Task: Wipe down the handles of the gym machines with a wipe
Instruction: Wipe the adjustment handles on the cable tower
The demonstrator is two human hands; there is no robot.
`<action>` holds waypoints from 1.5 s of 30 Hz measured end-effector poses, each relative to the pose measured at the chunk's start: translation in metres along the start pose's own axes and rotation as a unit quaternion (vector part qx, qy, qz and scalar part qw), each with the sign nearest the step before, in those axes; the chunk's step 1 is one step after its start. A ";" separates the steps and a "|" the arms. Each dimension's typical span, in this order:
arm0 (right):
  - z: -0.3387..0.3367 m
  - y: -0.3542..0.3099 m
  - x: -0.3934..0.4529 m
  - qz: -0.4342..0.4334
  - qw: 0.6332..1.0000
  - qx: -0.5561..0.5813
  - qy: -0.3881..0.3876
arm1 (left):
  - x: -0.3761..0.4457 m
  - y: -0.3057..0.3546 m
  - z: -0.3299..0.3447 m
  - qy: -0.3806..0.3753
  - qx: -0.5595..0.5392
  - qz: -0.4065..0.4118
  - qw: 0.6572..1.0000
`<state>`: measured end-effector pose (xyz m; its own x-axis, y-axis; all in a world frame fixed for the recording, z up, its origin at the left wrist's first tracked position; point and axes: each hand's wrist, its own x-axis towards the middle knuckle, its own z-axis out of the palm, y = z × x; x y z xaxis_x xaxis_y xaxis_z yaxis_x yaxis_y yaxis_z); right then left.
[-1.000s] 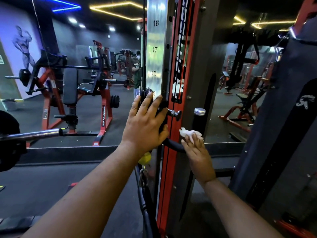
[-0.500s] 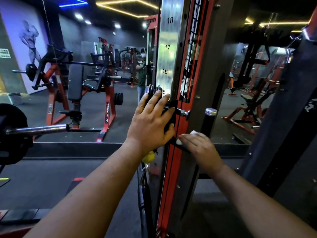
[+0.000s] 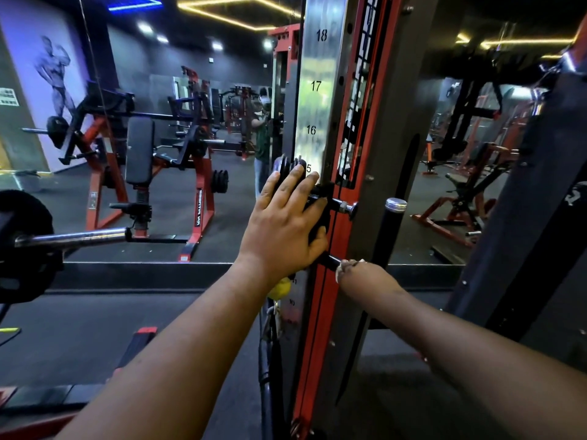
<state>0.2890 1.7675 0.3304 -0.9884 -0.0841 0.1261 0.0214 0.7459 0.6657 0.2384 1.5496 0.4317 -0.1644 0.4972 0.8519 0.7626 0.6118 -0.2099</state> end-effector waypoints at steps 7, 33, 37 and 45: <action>-0.024 0.006 0.031 0.152 0.953 0.261 0.017 | -0.003 -0.004 -0.001 0.009 0.000 0.002 1.000; 0.016 0.079 -0.060 -0.008 0.933 0.020 0.360 | 0.002 0.013 0.004 0.008 0.021 0.000 1.000; 0.040 0.038 -0.064 -0.003 0.942 0.073 0.327 | 0.002 0.013 0.003 0.003 0.024 -0.002 1.000; 0.020 0.053 -0.076 0.135 0.828 0.310 0.448 | 0.003 0.015 0.003 0.004 0.022 -0.004 1.000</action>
<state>0.3626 1.8264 0.3414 -0.4460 -0.1086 0.8884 -0.1328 0.9897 0.0543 0.2478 1.5620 0.4293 -0.1647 0.4877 0.8573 0.7327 0.6424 -0.2247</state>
